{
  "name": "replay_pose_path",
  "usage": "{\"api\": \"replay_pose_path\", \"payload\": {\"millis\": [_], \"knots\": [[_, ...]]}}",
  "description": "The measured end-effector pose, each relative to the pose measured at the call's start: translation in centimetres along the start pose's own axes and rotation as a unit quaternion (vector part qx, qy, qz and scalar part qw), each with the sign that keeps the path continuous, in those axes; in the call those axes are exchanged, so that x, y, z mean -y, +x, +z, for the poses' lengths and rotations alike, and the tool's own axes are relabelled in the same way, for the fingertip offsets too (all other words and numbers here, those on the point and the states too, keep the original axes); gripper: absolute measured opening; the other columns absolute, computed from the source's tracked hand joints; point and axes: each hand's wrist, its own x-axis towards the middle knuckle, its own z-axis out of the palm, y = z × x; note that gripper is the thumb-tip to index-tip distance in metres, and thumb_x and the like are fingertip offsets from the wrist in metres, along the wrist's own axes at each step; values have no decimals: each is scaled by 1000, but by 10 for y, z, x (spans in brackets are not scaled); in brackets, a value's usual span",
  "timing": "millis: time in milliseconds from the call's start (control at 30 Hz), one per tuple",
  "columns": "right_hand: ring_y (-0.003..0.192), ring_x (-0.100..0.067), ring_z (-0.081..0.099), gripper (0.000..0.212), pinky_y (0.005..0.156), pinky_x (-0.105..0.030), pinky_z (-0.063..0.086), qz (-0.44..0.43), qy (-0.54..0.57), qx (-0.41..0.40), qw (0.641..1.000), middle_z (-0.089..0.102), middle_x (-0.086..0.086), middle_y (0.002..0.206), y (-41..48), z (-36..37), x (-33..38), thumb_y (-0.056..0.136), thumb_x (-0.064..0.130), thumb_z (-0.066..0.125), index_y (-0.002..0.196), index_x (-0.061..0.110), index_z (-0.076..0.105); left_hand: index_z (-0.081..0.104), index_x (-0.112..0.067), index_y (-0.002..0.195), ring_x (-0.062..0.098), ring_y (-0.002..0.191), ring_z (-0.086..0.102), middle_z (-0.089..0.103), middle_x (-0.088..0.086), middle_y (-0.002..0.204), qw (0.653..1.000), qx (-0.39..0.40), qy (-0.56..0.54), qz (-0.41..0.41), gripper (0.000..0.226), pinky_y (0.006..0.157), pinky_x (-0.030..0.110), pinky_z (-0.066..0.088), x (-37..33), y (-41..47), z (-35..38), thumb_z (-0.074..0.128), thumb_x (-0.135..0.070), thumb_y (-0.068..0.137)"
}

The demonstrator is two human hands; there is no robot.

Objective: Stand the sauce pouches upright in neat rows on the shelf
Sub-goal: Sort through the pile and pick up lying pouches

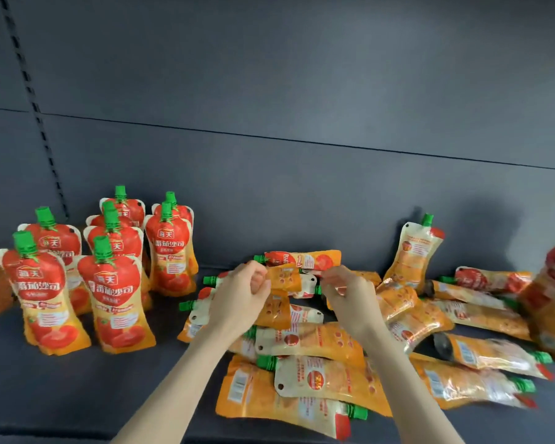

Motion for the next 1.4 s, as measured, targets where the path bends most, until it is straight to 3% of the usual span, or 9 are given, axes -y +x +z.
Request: {"api": "replay_pose_path", "payload": {"millis": [200, 467, 600, 767, 867, 933, 1033, 1167, 1400], "knots": [[116, -24, 49, 26, 100, -35, 39, -14, -61, 5, 998, 61, -3, 121, 69, 20, -25, 92, 19, 54, 117, 15, 61, 53, -18, 118, 19, 112, 55, 56, 1, 123, 993, 69, 66, -74, 36, 88, 31, 48, 26, 65, 23, 56, -39, 89], [121, -20, 40, 41, 103, -36, 23, -32, -208, 63, 976, 56, 4, 128, 125, 45, -50, 90, 46, 52, 125, 24, 53, 29, -15, 140, 25, 127, 44, 39, 6, 144, 955, 212, 121, -169, 74, 97, 39, 46, 42, 99, 33, 46, -61, 86], [119, -22, 39, 41, 97, -36, 26, -36, -240, 74, 967, 57, 4, 125, 137, 52, -60, 89, 48, 52, 124, 26, 54, 25, -15, 143, 25, 126, 46, 41, 6, 143, 935, 248, 149, -206, 86, 99, 41, 45, 49, 103, 35, 45, -71, 80], [105, -21, 44, 25, 86, -33, 29, -35, -174, 47, 983, 63, 3, 111, 141, 57, -69, 88, 40, 59, 105, 24, 68, 43, -15, 131, 15, 99, 60, 59, 1, 117, 932, 219, 17, -288, 93, 77, 29, 52, 57, 109, 32, 72, -67, 59], [101, -22, 47, 22, 90, -35, 34, -21, -94, 0, 995, 67, 2, 107, 144, 52, -75, 87, 36, 61, 100, 21, 71, 66, -17, 100, 14, 79, 68, 71, -2, 86, 935, 212, 9, -284, 86, 80, 39, 56, 58, 115, 32, 74, -75, 36], [100, -21, 48, 22, 92, -37, 38, -13, -62, -9, 998, 68, 2, 105, 144, 50, -75, 86, 34, 63, 101, 20, 71, 69, -18, 85, 14, 75, 69, 73, -2, 77, 941, 214, 4, -262, 67, 85, 43, 54, 58, 118, 28, 76, -70, 44], [100, -19, 48, 23, 91, -38, 40, -22, -44, -4, 999, 68, 3, 103, 142, 48, -76, 85, 35, 64, 100, 19, 71, 63, -21, 86, 14, 79, 68, 71, -1, 84, 947, 210, -32, -243, 43, 80, 38, 55, 56, 123, 25, 79, -52, 62], [99, -18, 50, 25, 91, -39, 42, -12, -4, -2, 1000, 68, 4, 102, 139, 45, -78, 85, 38, 63, 99, 20, 71, 55, -23, 83, 15, 79, 66, 67, 1, 85, 952, 237, 23, -190, 34, 74, 36, 52, 53, 128, 23, 77, -44, 69], [101, -19, 60, 30, 86, -38, 54, 22, 88, 36, 995, 63, 2, 108, 140, 32, -81, 87, 35, 60, 111, 17, 64, 73, -22, 75, 11, 72, 69, 71, -3, 75, 974, 196, -11, -114, 13, 71, 33, 56, 38, 128, 12, 78, -33, 71]]}}
